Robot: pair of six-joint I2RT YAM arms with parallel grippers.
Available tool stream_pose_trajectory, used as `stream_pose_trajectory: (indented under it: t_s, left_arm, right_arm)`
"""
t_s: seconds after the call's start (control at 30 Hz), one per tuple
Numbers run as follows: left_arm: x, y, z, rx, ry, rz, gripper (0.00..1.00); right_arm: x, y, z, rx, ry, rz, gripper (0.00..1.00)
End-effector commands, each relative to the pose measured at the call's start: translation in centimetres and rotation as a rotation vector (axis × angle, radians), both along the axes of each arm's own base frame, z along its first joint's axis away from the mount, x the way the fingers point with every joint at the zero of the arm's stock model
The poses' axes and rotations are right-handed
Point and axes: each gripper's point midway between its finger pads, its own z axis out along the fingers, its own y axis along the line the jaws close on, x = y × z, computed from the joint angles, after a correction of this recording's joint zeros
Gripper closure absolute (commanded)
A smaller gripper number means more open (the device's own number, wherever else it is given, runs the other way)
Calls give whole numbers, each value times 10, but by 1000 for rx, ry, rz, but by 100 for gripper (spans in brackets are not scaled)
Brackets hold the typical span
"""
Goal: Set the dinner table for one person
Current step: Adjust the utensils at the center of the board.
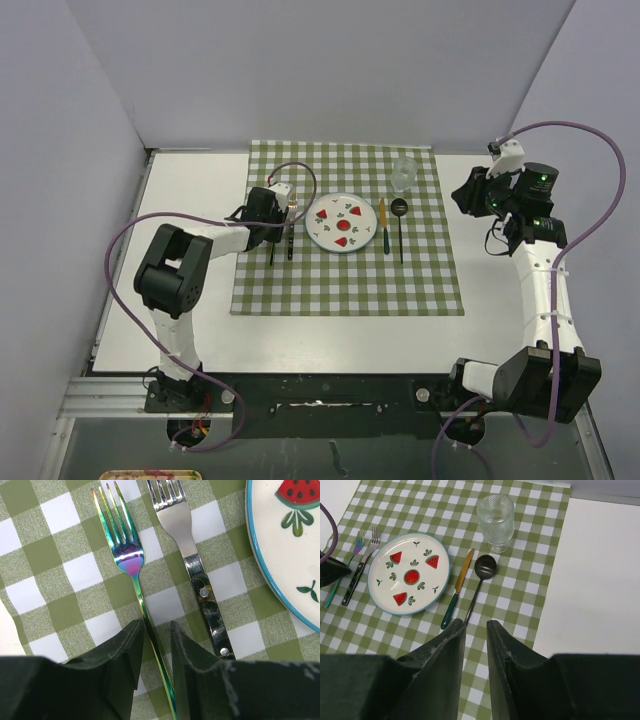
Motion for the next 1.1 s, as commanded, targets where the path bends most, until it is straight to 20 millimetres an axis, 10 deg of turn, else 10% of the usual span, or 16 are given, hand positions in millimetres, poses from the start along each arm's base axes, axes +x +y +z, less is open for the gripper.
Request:
stream_pose_trajectory:
  t_s: [0.0,1.07]
  left_arm:
    - [13,-10,9,-31,-29,1,73]
    - [17,-7,11,-18,-34,22,91]
  right_arm:
    - [4,1,14,13,-40,11,75]
    - [3,5,17,72,-32,30,75]
